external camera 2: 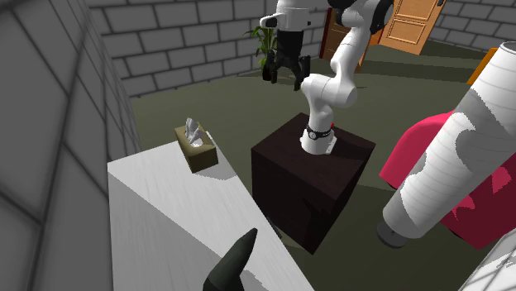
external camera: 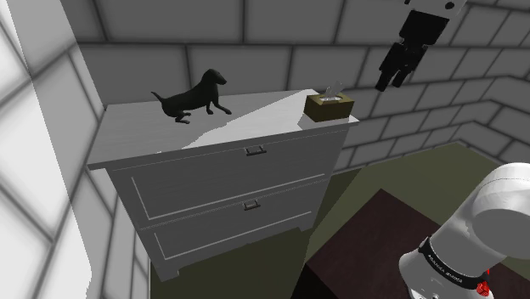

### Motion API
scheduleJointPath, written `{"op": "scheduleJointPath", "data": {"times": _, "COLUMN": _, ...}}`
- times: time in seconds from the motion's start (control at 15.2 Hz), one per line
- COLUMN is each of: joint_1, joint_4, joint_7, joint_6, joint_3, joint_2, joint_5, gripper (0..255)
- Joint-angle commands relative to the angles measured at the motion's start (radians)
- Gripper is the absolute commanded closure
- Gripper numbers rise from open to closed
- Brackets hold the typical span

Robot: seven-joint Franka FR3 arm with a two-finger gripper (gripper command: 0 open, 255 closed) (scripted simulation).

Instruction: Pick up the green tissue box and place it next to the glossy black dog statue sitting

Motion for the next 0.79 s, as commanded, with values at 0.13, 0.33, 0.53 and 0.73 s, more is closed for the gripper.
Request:
{"op": "scheduleJointPath", "data": {"times": 0.13, "joint_1": -0.019, "joint_4": 0.001, "joint_7": 0.040, "joint_6": 0.070, "joint_3": -0.008, "joint_2": 0.053, "joint_5": 0.015, "gripper": 0}}
{"op": "scheduleJointPath", "data": {"times": 0.33, "joint_1": -0.044, "joint_4": 0.011, "joint_7": 0.097, "joint_6": 0.171, "joint_3": -0.022, "joint_2": 0.134, "joint_5": 0.039, "gripper": 0}}
{"op": "scheduleJointPath", "data": {"times": 0.53, "joint_1": -0.068, "joint_4": 0.028, "joint_7": 0.150, "joint_6": 0.266, "joint_3": -0.039, "joint_2": 0.219, "joint_5": 0.064, "gripper": 0}}
{"op": "scheduleJointPath", "data": {"times": 0.73, "joint_1": -0.089, "joint_4": 0.053, "joint_7": 0.198, "joint_6": 0.355, "joint_3": -0.058, "joint_2": 0.304, "joint_5": 0.092, "gripper": 0}}
